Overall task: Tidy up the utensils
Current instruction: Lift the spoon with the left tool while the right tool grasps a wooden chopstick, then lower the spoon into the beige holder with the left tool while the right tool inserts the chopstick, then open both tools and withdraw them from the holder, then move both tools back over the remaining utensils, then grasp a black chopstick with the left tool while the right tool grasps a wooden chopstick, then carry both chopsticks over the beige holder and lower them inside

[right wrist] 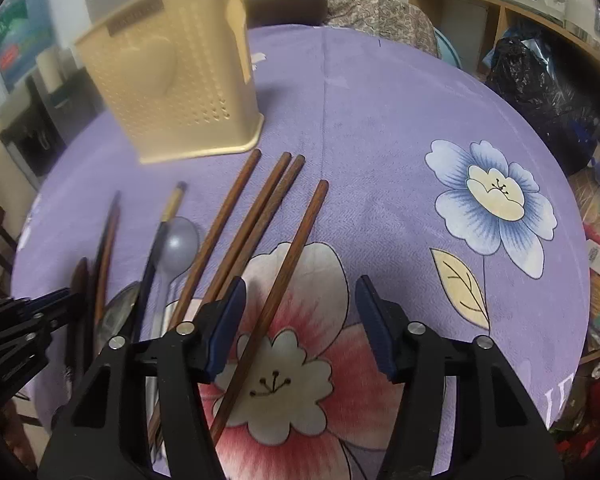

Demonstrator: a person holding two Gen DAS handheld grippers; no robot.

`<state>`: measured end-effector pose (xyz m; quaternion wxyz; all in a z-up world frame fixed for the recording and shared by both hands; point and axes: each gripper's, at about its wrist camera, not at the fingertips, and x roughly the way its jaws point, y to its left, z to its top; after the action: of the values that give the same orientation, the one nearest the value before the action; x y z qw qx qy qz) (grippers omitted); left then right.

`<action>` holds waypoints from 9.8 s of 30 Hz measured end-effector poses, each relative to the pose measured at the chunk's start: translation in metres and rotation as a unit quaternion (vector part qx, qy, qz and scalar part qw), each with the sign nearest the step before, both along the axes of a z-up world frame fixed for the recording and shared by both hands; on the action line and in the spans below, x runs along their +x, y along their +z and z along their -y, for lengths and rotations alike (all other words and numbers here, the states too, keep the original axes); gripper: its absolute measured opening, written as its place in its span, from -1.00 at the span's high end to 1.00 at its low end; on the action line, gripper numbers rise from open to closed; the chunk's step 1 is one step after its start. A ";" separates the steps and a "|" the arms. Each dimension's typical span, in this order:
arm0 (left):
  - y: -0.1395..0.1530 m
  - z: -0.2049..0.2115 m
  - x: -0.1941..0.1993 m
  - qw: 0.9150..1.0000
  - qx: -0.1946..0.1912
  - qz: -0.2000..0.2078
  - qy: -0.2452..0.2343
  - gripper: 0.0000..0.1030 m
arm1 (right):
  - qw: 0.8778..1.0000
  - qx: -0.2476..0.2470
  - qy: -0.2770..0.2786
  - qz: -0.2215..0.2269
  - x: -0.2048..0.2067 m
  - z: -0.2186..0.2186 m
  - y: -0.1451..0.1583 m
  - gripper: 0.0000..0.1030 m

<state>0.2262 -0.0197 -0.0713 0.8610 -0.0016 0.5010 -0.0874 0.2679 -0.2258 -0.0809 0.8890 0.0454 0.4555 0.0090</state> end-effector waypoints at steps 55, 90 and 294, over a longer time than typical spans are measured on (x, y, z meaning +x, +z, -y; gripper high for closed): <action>0.112 -0.056 -0.008 0.982 -0.042 0.185 0.025 0.69 | 0.962 0.121 0.073 0.233 -0.037 0.063 0.156 0.86; 0.154 0.011 0.122 0.973 -0.068 0.218 0.023 0.69 | 0.959 0.067 0.075 0.266 0.099 -0.009 0.203 0.85; 0.276 -0.001 0.075 0.932 -0.086 0.351 0.000 0.88 | 0.920 0.056 0.105 0.372 0.044 -0.011 0.314 0.85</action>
<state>0.3009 -0.0187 0.2049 0.9785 -0.0447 0.1576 -0.1254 0.3123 -0.2146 0.2330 0.9844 0.0409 0.0926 0.1442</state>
